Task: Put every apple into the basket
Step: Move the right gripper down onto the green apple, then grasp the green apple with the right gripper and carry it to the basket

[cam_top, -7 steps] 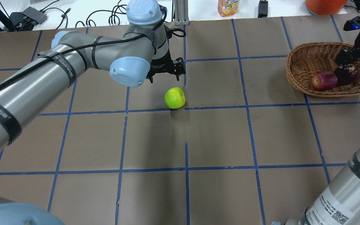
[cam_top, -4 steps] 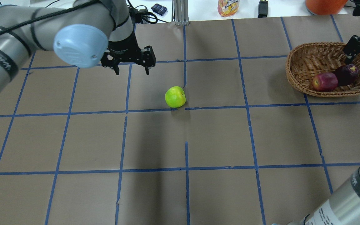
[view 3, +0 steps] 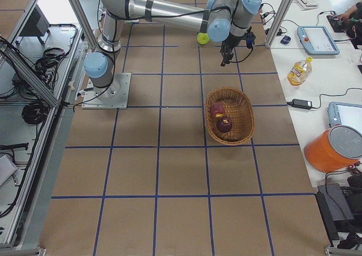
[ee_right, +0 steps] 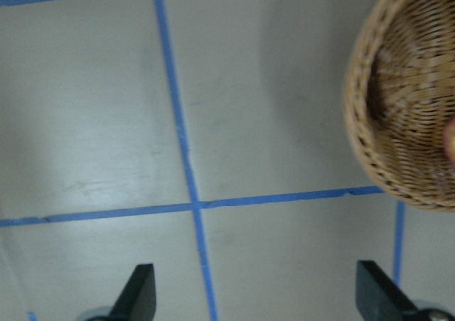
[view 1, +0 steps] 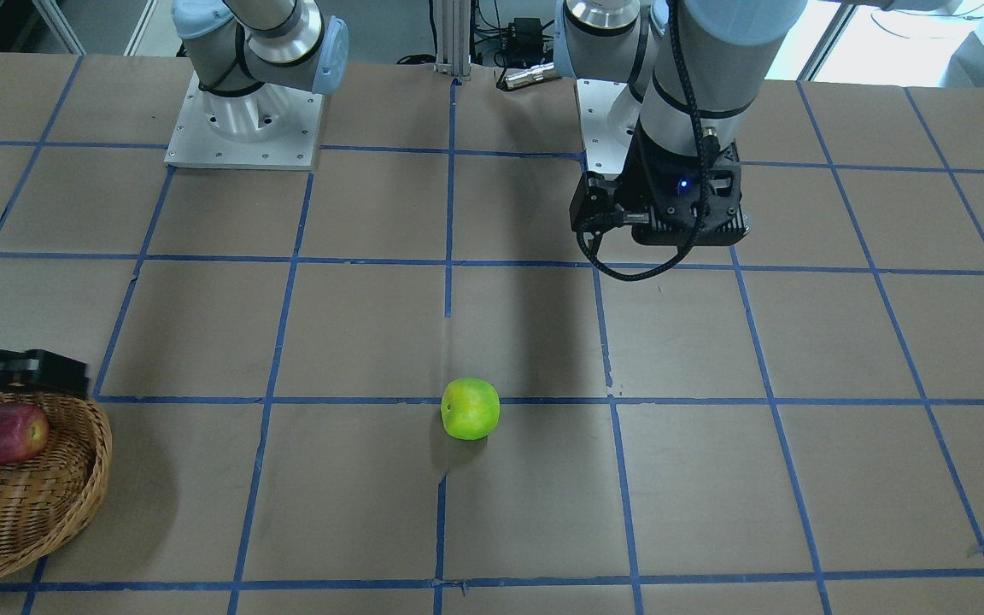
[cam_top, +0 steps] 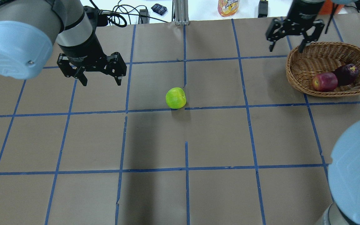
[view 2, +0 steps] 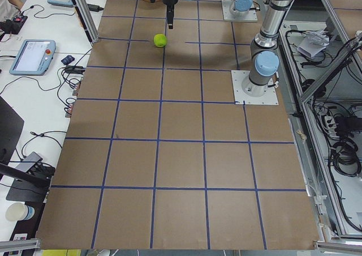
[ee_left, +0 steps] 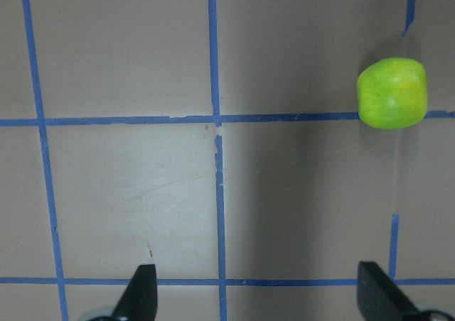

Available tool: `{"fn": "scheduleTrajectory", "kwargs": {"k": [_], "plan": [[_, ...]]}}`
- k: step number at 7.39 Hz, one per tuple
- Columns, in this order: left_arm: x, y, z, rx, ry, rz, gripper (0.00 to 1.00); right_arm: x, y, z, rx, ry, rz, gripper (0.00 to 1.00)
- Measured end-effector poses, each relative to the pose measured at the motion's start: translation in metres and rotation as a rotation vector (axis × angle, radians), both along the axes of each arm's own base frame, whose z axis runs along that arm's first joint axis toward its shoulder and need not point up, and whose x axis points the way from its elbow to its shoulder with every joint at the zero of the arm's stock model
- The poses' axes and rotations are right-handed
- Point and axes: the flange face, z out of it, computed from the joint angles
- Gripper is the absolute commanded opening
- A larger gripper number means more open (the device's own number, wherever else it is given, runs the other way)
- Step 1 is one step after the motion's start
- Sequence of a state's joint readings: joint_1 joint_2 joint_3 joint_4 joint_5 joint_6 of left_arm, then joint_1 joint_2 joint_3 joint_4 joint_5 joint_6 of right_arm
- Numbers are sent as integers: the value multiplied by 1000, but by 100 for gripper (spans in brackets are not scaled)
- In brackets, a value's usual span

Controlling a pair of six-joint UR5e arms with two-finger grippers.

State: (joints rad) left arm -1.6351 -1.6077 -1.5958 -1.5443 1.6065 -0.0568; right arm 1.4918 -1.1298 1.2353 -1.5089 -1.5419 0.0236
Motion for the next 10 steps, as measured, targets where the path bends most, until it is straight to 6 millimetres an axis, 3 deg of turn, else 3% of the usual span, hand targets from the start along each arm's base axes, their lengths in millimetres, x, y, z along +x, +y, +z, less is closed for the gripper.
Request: {"fn": "scheduleTrajectory", "kwargs": {"k": [1,3,5,7,10], "plan": [[10,4,0,-8,2,9,100,66,6,-9,4,-17,-7,100],[27,1,8,-34,8,34,100,188,16,-52,-16,-19,-12,100],[33,3,21,-54,10,45,100,265,26,-100,-36,-19,-16,100],[34,8,27,-43,13,48,100,306,39,-131,-23,-12,2,100],[36,12,31,-19,11,54,100,328,49,-164,16,7,22,100]]}}
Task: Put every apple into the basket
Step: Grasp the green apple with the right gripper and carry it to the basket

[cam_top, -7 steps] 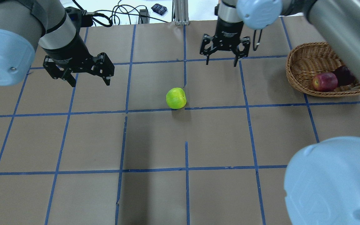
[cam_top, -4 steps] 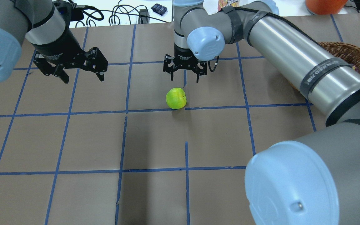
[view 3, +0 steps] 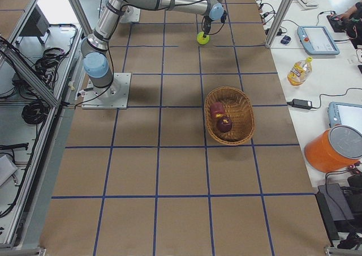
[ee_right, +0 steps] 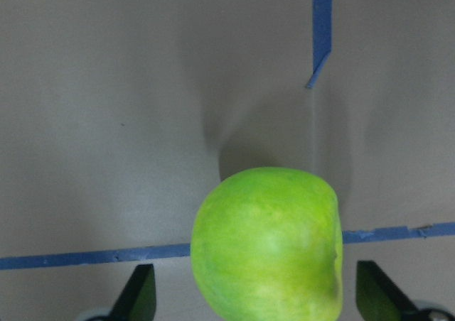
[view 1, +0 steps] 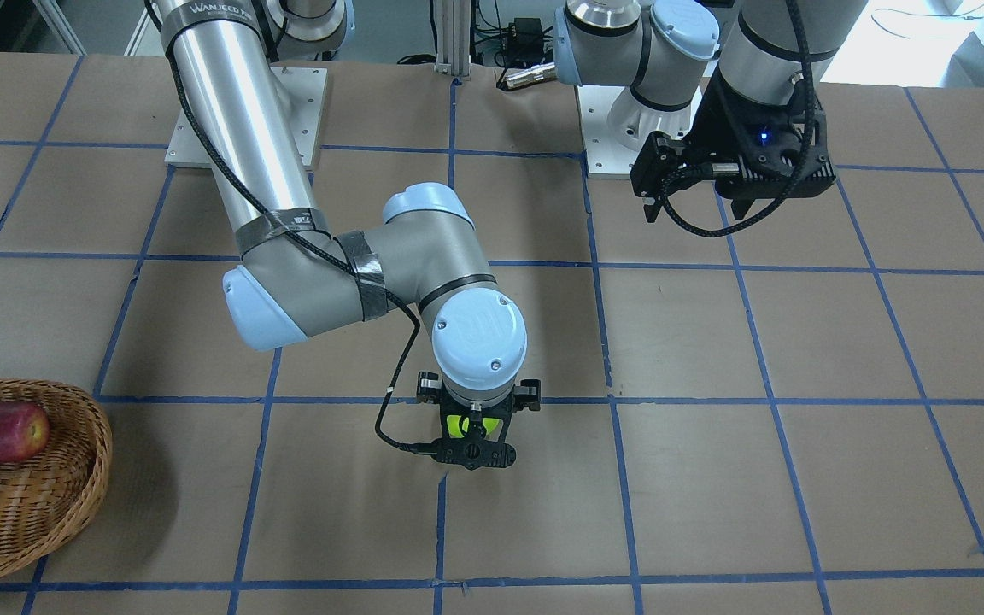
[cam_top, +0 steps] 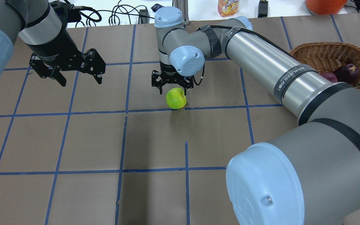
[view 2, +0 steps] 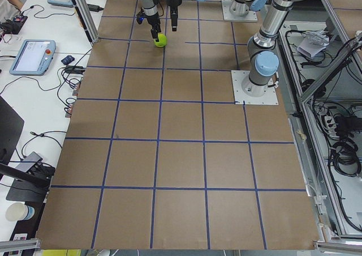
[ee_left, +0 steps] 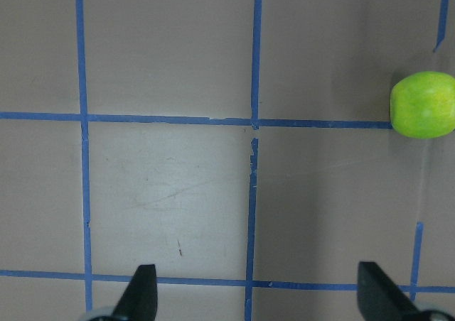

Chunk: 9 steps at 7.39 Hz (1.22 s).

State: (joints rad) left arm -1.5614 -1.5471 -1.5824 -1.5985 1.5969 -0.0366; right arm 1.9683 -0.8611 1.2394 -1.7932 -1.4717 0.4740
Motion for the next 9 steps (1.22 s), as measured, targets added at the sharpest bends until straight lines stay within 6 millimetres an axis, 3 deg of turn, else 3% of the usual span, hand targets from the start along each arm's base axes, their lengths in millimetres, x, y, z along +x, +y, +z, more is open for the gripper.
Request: {"fn": "scheduleTrajectory", "kwargs": {"k": [1,2,3,5,6,7,8,9], "plan": [[0,1,2,3,-1,1,100,4,1,-10,11,6,6,73],[2,1,5,2,-2,3,100,5,2,-18,23,13,12,13],[4,1,8,3,-2,6,100,4,3,-25,30,26,19,0],[5,2,10,9,3,10,100,-2,0,-21,9,70,38,0],[5,3,11,8,4,10,100,-10,-5,-2,-18,79,33,0],[5,4,11,8,5,9,100,-32,-14,27,-39,78,16,0],[5,5,12,8,5,9,100,-81,-27,69,-43,72,7,0],[5,5,11,8,5,9,100,-155,-39,112,-33,84,42,0]]}}
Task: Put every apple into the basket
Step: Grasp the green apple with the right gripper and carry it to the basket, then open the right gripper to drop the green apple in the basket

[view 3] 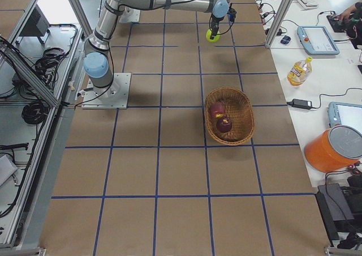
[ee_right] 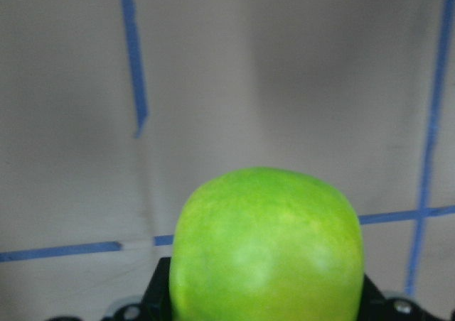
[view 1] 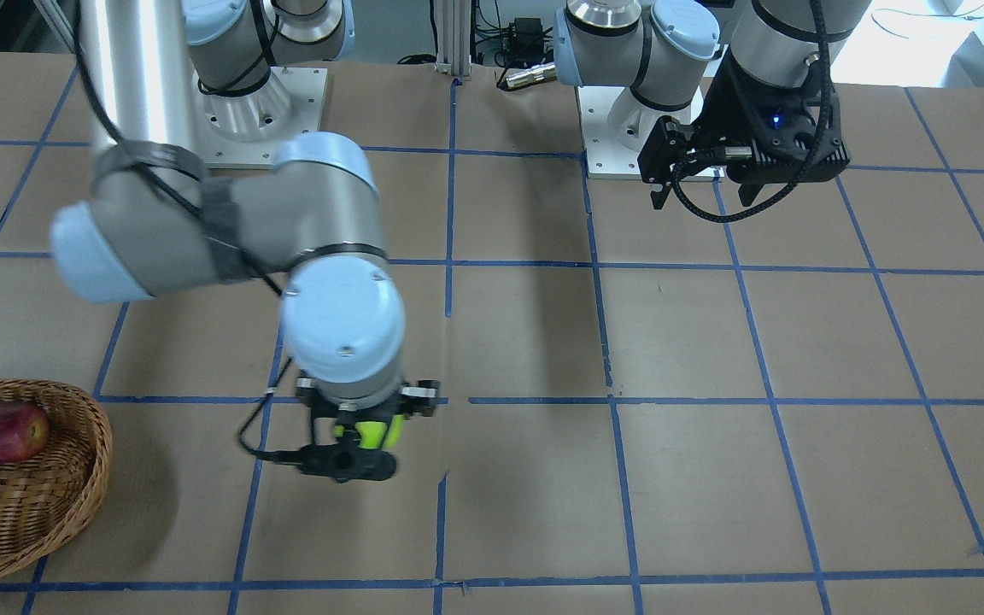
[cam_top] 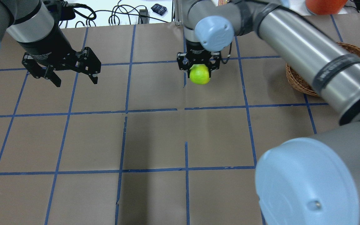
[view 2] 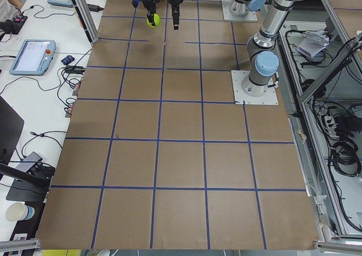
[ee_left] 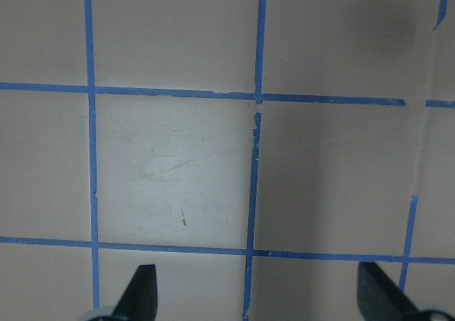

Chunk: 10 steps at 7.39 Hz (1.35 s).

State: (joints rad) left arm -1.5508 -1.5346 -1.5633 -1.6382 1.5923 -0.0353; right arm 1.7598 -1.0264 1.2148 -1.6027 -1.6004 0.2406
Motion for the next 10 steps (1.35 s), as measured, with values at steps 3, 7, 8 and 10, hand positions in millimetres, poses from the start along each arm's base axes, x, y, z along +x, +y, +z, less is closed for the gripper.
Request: {"fn": "scheduleTrajectory", "kwargs": {"k": [3,7,8,10], "plan": [[0,0,0,0,0,-1,100,-205,-12,53,36,37,95,0],[-1,4,-2,4,1,-1,100,-324,-30,-7,29,32,42,5],[0,4,-2,4,2,0,100,-331,-31,-24,29,31,33,18],[0,5,-2,3,2,0,100,-333,-23,-59,52,23,24,100]]}}
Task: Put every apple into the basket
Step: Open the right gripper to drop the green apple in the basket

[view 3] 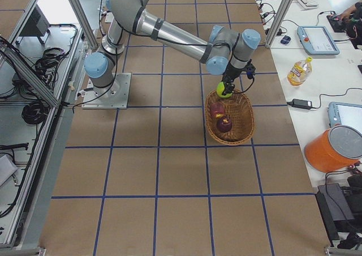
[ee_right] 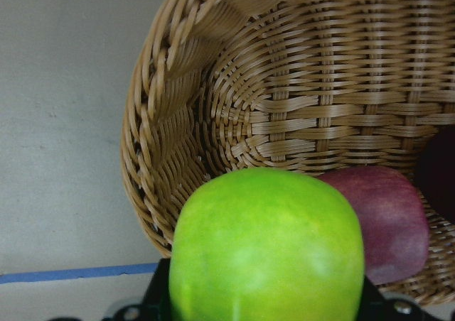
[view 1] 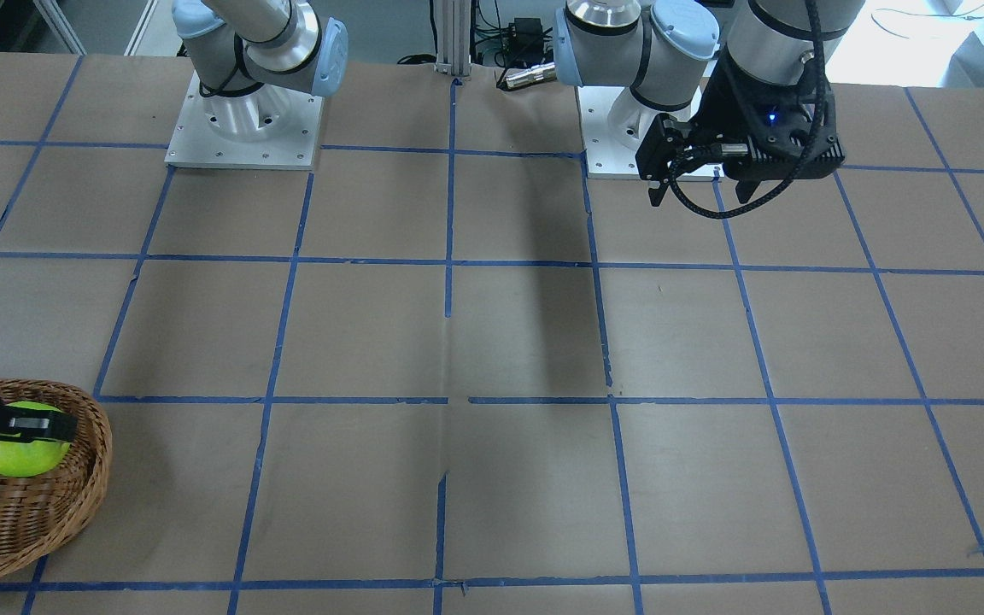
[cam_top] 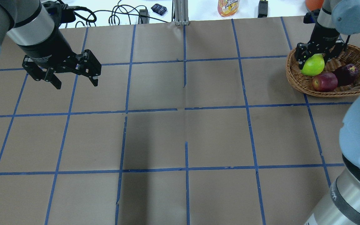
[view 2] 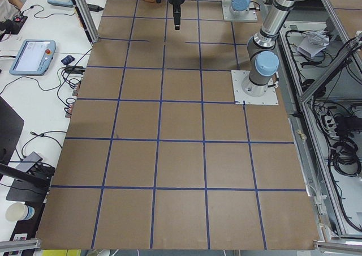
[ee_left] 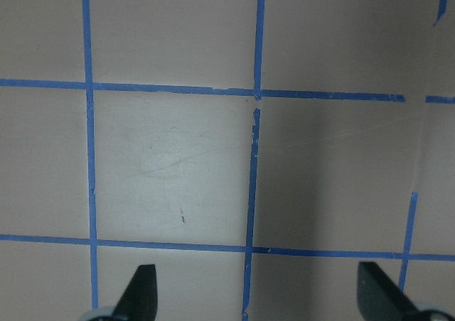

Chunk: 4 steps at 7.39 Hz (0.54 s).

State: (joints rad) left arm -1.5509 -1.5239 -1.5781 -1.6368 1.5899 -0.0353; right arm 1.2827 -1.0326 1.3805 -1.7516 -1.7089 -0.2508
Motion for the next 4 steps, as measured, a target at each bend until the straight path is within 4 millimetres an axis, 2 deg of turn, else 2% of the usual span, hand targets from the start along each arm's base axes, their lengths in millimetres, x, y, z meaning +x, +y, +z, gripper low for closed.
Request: {"fn": "scheduleTrajectory", "kwargs": {"k": [1,2,3,4], "plan": [[0,0,0,1,1,0,100,0,4,-12,-6,1,-3,100],[0,0,0,1,1,0,100,-2,5,-15,-23,6,-6,100],[-1,1,1,-2,0,1,100,-3,5,-9,-41,10,-8,100],[-2,1,2,-3,1,2,100,-1,7,10,-66,14,-8,100]]}}
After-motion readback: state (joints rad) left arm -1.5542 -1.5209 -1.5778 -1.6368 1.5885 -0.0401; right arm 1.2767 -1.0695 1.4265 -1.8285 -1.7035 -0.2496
